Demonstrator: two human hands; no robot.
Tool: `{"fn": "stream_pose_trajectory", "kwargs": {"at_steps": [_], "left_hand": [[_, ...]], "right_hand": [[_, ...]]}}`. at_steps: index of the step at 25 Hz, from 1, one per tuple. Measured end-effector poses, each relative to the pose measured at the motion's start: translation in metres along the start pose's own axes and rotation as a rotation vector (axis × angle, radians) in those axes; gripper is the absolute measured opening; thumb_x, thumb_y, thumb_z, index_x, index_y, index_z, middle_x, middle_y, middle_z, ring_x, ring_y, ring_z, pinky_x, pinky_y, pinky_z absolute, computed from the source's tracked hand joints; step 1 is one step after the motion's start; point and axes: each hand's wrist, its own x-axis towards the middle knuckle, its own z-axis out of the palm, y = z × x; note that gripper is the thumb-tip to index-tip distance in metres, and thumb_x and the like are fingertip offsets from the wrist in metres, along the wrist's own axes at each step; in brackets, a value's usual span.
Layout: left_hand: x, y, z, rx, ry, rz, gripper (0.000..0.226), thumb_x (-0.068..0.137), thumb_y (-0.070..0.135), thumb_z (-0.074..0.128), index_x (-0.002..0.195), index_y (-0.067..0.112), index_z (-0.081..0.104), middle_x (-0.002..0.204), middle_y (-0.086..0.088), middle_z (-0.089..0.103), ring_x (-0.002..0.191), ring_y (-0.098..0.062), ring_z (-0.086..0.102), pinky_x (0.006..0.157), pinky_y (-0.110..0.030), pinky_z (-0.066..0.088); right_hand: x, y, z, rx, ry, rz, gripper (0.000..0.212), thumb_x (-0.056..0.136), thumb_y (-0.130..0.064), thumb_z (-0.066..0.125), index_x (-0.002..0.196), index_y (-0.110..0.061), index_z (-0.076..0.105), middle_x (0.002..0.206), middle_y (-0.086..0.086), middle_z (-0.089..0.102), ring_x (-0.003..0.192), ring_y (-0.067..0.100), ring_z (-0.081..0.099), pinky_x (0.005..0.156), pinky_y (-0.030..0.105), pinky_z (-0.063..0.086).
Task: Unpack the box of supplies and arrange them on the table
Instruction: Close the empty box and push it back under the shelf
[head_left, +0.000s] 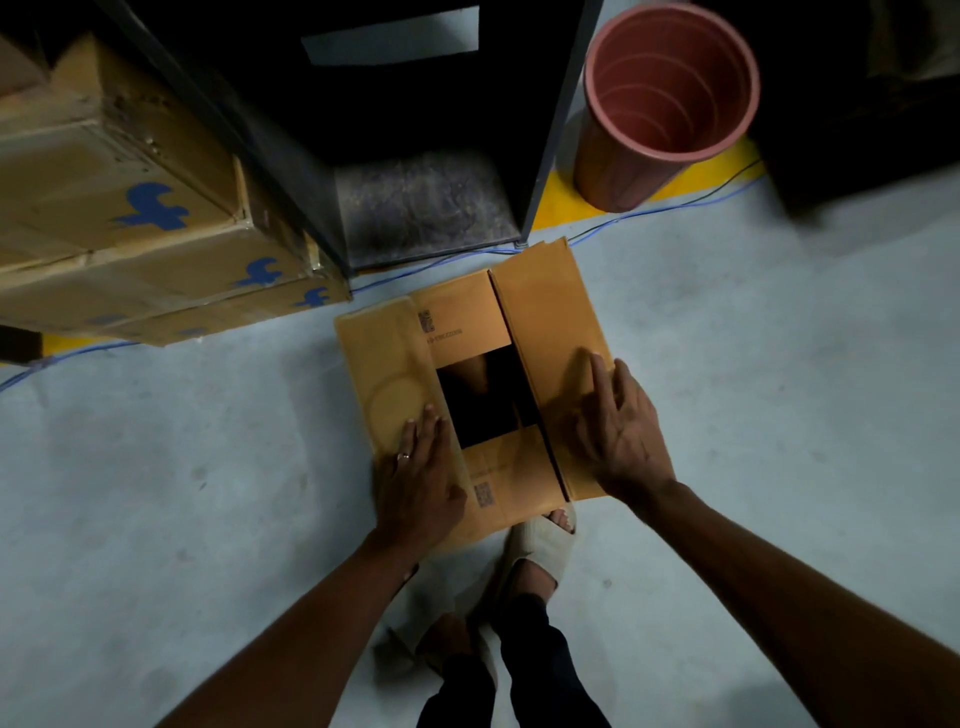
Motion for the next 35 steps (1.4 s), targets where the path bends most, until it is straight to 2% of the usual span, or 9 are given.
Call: {"fn": "stream_pose_trajectory", "kwargs": {"at_steps": [5,9,13,16,20,23,26,29,35], "left_hand": [[-0.007,-0.004,0.0,-0.02,0.019,0.04,0.104,0.07,0.034,0.061,0.157,0.016,0.007,0.166,-0.001,-0.004,0.153,-0.025,0.001,0.107,-0.058,0.037],[-0.01,-0.009,0.001,-0.046,0.035,0.016,0.101,0.072,0.041,0.054,0.155,0.027,-0.002,0.166,-0.002,0.001,0.153,-0.026,0.006,0.105,-0.06,0.037],[-0.015,-0.014,0.004,-0.066,0.052,-0.012,0.091,0.083,0.05,0.047,0.157,0.032,-0.001,0.166,-0.003,-0.001,0.153,-0.028,0.005,0.109,-0.058,0.034],[-0.02,-0.018,0.005,-0.12,0.103,-0.076,0.092,0.083,0.034,0.058,0.154,0.046,0.001,0.165,-0.005,-0.006,0.149,-0.037,0.008,0.109,-0.061,0.033],[-0.018,-0.026,0.018,-0.446,0.208,-0.209,0.076,0.09,0.039,0.06,0.148,0.057,0.014,0.163,-0.003,-0.011,0.145,-0.041,0.019,0.107,-0.063,0.038],[-0.017,-0.023,0.025,-0.599,0.244,-0.248,0.078,0.084,0.06,0.056,0.146,0.062,0.008,0.161,-0.002,0.004,0.144,-0.036,0.026,0.101,-0.063,0.043],[-0.016,-0.02,0.031,-0.764,0.3,-0.425,0.115,0.061,0.074,0.064,0.153,0.045,0.001,0.157,-0.007,0.026,0.14,-0.034,0.034,0.102,-0.063,0.042],[-0.011,-0.023,0.035,-0.904,0.252,-0.648,0.137,0.035,0.085,0.071,0.151,0.041,0.013,0.152,-0.004,0.038,0.136,-0.034,0.041,0.103,-0.061,0.043],[-0.007,-0.003,0.02,-1.088,0.282,-0.638,0.108,0.065,0.015,0.09,0.152,0.019,0.026,0.151,-0.01,0.036,0.135,-0.031,0.039,0.091,-0.033,0.037]], "right_hand": [[-0.033,-0.033,-0.011,0.231,0.149,-0.255,0.062,0.1,-0.011,0.046,0.153,0.007,0.019,0.159,0.023,0.028,0.142,0.037,0.04,0.107,0.043,0.047],[-0.047,-0.064,0.005,0.31,-0.009,-0.365,0.052,0.106,-0.026,0.035,0.155,-0.009,0.028,0.162,0.007,0.029,0.147,0.018,0.033,0.116,0.029,0.036],[-0.038,-0.069,0.054,0.098,-0.227,-0.427,0.053,0.108,-0.034,0.025,0.158,-0.018,0.021,0.164,0.003,0.024,0.153,0.02,0.019,0.122,0.041,0.026],[-0.022,-0.067,0.069,-0.018,-0.249,-0.441,0.052,0.099,-0.02,0.047,0.151,-0.018,0.039,0.158,0.005,0.037,0.146,0.03,0.033,0.11,0.049,0.04],[-0.005,-0.08,0.061,0.038,-0.087,-0.201,0.05,0.091,-0.028,0.065,0.138,-0.028,0.047,0.147,0.006,0.039,0.132,0.031,0.041,0.096,0.048,0.049],[-0.002,-0.068,0.067,0.095,-0.101,0.209,0.082,0.083,-0.058,0.067,0.149,-0.027,0.029,0.154,0.013,0.03,0.135,0.039,0.036,0.101,0.055,0.046],[-0.011,-0.052,0.08,0.365,-0.261,0.392,0.116,0.061,-0.078,0.072,0.15,-0.024,0.02,0.142,0.01,0.048,0.124,0.037,0.052,0.096,0.052,0.053],[-0.01,-0.049,0.083,0.487,-0.316,0.382,0.121,0.053,-0.079,0.073,0.148,-0.027,0.019,0.138,0.004,0.052,0.119,0.035,0.056,0.095,0.052,0.054],[-0.002,-0.048,0.068,0.524,-0.266,0.268,0.11,0.062,-0.045,0.09,0.148,-0.028,0.024,0.134,0.004,0.055,0.116,0.035,0.058,0.092,0.049,0.057]]}}
